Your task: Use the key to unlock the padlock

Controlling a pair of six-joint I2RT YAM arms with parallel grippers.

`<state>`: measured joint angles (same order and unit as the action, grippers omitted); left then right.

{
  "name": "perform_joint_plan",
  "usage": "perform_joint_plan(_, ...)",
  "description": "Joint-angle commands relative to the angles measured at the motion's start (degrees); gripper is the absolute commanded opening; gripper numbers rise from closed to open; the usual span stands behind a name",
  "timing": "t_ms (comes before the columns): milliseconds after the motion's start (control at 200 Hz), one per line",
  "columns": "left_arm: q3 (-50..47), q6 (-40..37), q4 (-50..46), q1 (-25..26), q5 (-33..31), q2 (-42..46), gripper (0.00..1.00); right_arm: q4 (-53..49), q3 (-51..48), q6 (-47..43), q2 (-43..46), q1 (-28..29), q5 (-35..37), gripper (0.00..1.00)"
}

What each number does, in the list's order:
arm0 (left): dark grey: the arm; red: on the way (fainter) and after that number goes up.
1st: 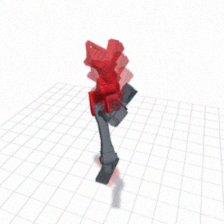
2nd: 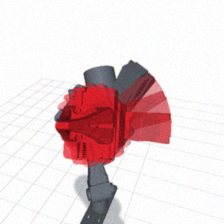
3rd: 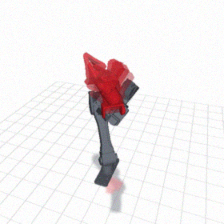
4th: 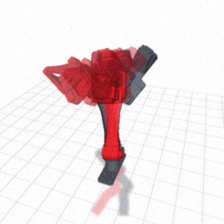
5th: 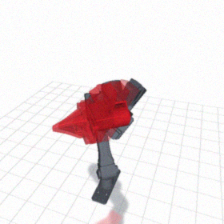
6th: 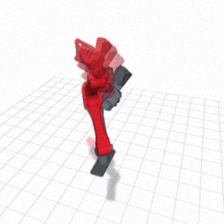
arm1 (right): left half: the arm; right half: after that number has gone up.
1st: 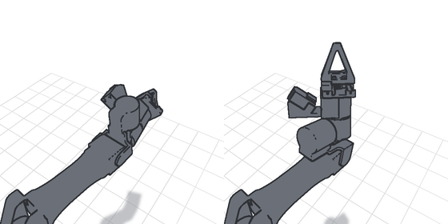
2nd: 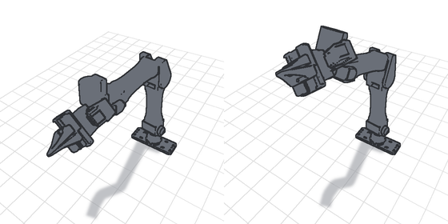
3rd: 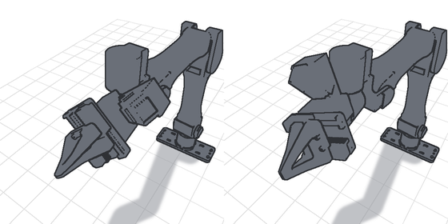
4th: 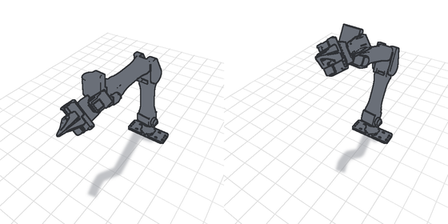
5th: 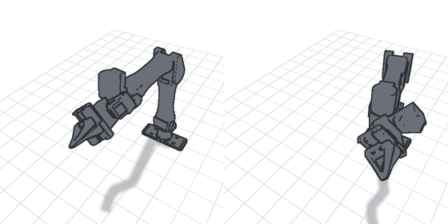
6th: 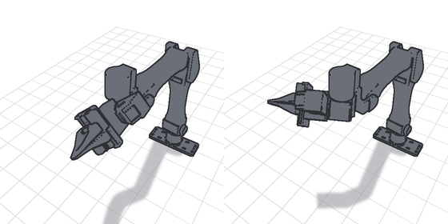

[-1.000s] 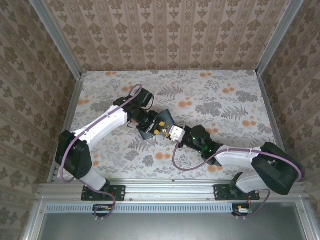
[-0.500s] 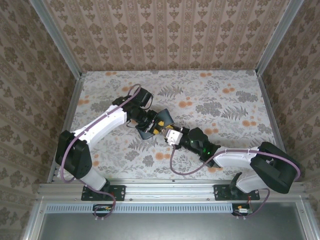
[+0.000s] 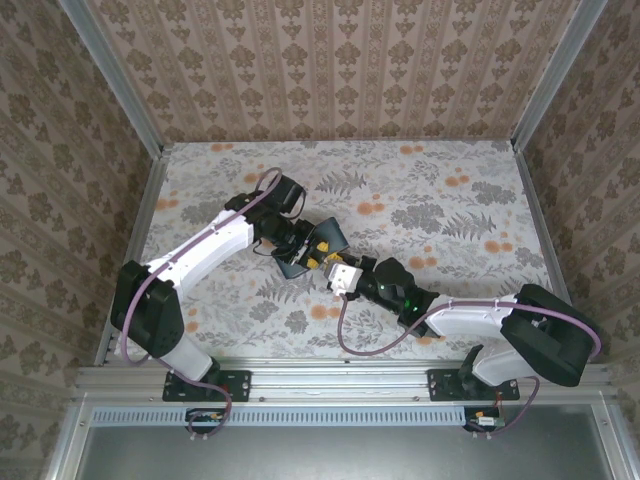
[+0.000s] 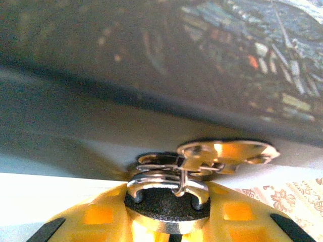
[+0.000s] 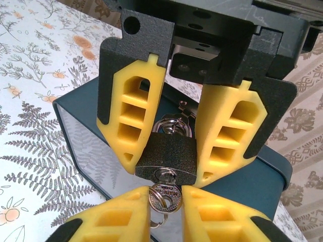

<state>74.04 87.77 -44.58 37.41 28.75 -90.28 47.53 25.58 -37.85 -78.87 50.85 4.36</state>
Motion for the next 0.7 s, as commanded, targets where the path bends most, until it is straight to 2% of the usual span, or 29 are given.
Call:
perform_joint_plan(0,1.5,-0.6,1.1,-0.3,1.5,0.1,0.10,1.6,2.2,-1.4,-0.5,0.4,1.3,0.19)
perform_joint_plan(310,1.5,-0.7,1.1,-0.2,1.6,0.1,0.10,2.5,1.1,-4.0,-0.5,0.8,4.2,0.30)
perform_joint_plan(695,1.5,-0.8,0.1,-0.1,1.3,0.5,0.10,2.7,1.3,-6.9,-1.7,1.6,5.2,0.29)
